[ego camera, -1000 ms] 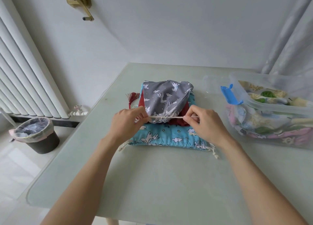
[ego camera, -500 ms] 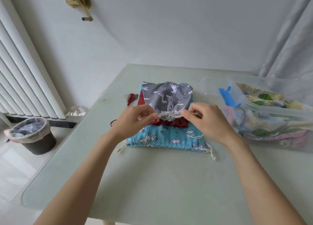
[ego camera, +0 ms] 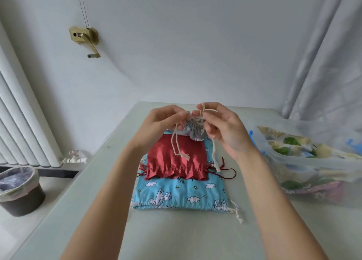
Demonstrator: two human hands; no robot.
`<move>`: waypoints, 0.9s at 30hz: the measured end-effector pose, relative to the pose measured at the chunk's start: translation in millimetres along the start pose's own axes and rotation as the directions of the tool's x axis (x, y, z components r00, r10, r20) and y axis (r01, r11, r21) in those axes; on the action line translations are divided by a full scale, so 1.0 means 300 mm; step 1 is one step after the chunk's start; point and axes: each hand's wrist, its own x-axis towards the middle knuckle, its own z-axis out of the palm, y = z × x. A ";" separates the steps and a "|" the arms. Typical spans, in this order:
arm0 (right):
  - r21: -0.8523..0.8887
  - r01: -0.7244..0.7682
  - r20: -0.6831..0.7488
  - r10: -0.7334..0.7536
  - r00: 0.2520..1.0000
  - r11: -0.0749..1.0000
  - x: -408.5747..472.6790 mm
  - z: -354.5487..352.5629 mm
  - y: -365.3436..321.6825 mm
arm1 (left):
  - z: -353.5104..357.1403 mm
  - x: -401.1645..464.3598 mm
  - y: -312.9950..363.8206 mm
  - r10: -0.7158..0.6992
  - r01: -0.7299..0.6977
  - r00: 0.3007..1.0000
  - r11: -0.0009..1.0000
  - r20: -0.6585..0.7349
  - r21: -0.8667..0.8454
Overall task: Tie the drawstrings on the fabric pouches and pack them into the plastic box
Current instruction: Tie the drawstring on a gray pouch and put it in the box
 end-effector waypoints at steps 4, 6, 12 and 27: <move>-0.200 -0.030 -0.043 0.022 0.999 0.979 0.003 -0.012 0.033 | -0.010 -0.034 -0.009 -0.021 0.021 0.996 1.000 0.087 0.003; -0.305 -0.075 -0.061 0.059 0.996 0.950 0.013 -0.017 0.059 | -0.015 -0.048 -0.024 -0.046 0.041 0.993 0.998 0.108 0.046; -0.591 -0.159 -0.093 0.129 0.987 0.791 0.033 -0.047 0.137 | -0.060 -0.038 -0.038 -0.109 0.087 0.984 0.985 0.144 0.149; -0.147 -0.194 -0.118 0.178 0.977 0.970 0.039 -0.003 0.131 | 0.002 0.035 -0.063 -0.046 -0.054 0.975 0.899 0.217 0.435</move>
